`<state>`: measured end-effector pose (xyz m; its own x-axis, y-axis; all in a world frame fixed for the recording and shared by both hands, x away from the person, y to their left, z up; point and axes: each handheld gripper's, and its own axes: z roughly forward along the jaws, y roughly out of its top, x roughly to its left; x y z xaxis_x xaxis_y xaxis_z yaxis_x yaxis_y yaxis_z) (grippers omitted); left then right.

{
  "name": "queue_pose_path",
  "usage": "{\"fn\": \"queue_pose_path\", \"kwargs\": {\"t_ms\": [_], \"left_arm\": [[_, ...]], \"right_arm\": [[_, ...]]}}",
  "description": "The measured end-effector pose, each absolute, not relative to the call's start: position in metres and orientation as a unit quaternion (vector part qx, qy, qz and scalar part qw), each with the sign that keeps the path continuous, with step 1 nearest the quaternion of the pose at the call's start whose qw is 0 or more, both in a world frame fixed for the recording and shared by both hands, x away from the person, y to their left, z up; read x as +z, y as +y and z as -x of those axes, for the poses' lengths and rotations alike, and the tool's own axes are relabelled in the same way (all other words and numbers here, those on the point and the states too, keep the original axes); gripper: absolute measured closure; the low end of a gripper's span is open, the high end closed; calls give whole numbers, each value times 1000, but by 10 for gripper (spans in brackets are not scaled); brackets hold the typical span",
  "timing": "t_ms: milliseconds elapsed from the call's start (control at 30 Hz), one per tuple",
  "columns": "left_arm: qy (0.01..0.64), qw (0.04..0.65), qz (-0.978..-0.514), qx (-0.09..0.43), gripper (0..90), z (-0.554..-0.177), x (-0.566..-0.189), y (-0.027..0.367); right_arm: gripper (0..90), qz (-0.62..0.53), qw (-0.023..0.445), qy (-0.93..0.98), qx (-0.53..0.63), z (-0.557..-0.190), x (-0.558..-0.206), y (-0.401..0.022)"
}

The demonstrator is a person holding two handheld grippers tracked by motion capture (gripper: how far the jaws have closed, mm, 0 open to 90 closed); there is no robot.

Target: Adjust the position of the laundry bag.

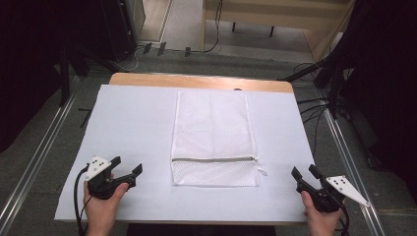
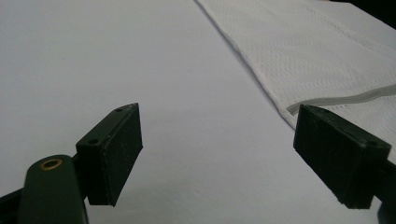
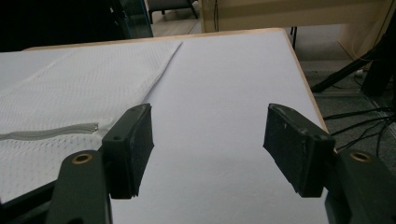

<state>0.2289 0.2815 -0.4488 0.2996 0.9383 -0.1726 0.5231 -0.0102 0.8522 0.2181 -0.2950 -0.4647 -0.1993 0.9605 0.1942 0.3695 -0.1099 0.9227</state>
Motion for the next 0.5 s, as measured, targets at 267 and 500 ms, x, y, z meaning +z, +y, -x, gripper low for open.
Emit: {"fn": "queue_pose_path", "kwargs": {"t_ms": [267,500], "left_arm": [[552,456,-670,196,264,-265,-449,255],[555,419,-702,151,354,-320,-442,216]], "right_arm": [[348,-568,291,583,503,-220,-465,-292],[347,-549,308,603,490,-222,-462,-276]]}}
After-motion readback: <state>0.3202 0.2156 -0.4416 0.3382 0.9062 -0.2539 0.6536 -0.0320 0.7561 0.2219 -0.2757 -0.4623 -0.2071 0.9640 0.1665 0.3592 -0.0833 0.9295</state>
